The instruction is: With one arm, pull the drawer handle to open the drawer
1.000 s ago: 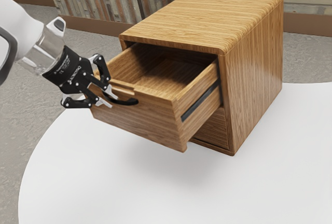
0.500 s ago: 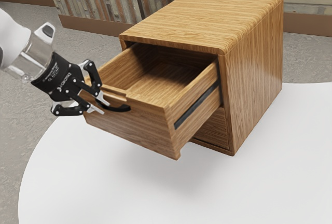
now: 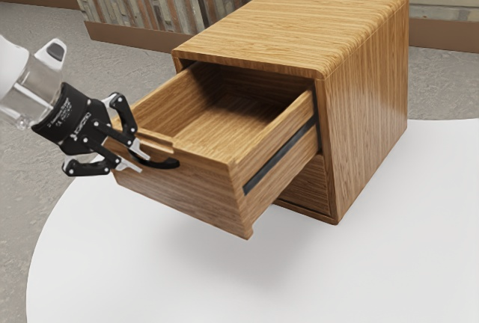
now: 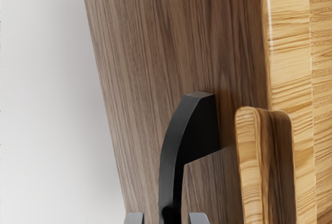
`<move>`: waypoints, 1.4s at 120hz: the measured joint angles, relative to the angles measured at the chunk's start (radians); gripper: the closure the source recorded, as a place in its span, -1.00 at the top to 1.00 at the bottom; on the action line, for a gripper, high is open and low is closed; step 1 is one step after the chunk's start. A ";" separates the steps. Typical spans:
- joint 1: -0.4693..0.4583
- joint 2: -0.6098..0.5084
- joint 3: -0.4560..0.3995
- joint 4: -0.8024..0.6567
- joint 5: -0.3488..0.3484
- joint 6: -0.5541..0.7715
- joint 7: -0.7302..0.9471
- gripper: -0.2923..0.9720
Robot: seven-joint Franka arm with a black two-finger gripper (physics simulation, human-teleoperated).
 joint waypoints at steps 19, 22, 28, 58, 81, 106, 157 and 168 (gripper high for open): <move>0.000 -0.022 0.000 -0.017 0.000 -0.001 -0.001 -0.52; 0.000 -0.025 0.000 -0.020 0.000 -0.002 -0.001 -0.52; 0.000 -0.032 0.000 -0.024 0.000 -0.002 -0.001 -0.52; 0.000 -0.071 0.000 -0.047 0.001 -0.010 -0.002 -0.52; 0.003 -0.097 0.001 -0.067 0.002 -0.014 -0.003 -0.52; 0.006 -0.118 0.001 -0.085 0.005 -0.016 -0.004 -0.52; 0.018 -0.237 -0.001 -0.098 0.021 -0.066 -0.013 -0.42; 0.023 -0.235 0.006 -0.011 0.037 -0.144 -0.016 -0.10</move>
